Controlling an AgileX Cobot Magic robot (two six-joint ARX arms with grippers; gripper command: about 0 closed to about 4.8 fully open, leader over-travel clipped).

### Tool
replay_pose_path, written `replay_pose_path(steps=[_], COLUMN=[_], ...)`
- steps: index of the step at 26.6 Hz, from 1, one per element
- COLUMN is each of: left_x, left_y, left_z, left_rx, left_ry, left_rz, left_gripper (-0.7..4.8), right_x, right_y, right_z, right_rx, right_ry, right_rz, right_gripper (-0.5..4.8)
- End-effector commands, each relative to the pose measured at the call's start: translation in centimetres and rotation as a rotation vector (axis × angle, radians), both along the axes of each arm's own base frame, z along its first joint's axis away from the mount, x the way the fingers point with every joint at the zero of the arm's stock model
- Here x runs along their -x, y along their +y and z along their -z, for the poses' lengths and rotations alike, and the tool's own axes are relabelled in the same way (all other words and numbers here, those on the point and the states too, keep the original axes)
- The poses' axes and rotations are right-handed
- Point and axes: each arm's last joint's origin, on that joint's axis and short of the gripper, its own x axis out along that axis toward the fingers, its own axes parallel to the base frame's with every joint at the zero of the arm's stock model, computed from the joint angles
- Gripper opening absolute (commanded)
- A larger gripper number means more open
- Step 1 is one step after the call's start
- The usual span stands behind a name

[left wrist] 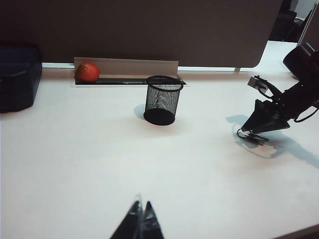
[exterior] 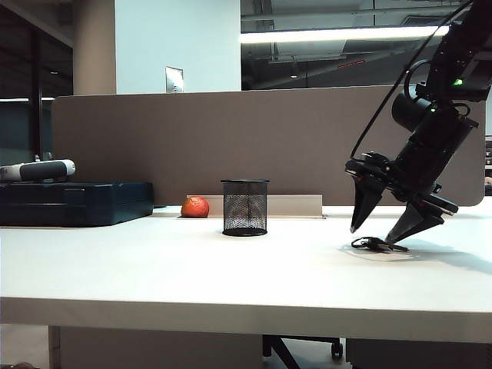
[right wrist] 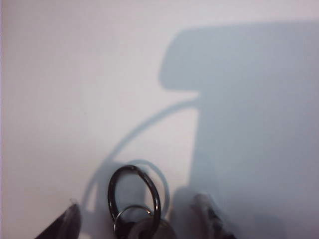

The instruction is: Pick up a bunch of keys from the table, then put them into the black basket.

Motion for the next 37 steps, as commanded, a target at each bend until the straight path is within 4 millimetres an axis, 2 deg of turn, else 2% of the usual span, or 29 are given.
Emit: replay_pose_path(steps=[1,8,10,11,16,22,26,34,36,37], left_x=[0.0,0.0,0.0,0.0,0.0,0.0,0.0,0.0,0.0,0.0], left_y=[0.0,0.0,0.1,0.1,0.1,0.1,0.1,0.1,0.1,0.1], left_z=[-0.2,-0.2,-0.3,-0.3,-0.3,-0.3,-0.3,-0.3,-0.3,-0.3], left_rx=[-0.001,-0.001,-0.002,-0.002,-0.001,-0.001,-0.001,-0.001,-0.001,-0.002], left_ry=[-0.012,-0.013,-0.018,-0.024,-0.026,-0.025,-0.025,-0.025,-0.024,-0.022], left_rz=[0.001,-0.008,-0.023,-0.023,-0.022,-0.022,-0.022,-0.022,-0.021,-0.022], left_gripper=[-0.06,-0.06,-0.06,-0.06,-0.06,-0.06,-0.06,-0.06,-0.06,-0.06], right_x=[0.2,0.1,0.1,0.1,-0.1,-0.1,0.2,1.5,1.5,1.3], right_y=[0.3,0.2,0.1,0.0,0.0,0.2,0.2,0.1,0.1,0.3], right_z=[0.7,0.7,0.8,0.8,0.7,0.1,-1.3,-7.2,-8.2,-9.4], right_rx=[0.011,0.03,0.076,0.103,0.125,0.058,0.037,-0.005,-0.01,-0.024], right_ry=[0.037,0.027,0.02,0.016,-0.005,-0.021,-0.055,-0.223,-0.248,-0.275], right_rz=[-0.003,0.008,0.033,0.048,0.062,0.028,0.017,0.0,-0.001,-0.01], right_gripper=[2.53,1.15,0.19,-0.09,-0.09,-0.09,-0.09,-0.09,-0.09,-0.09])
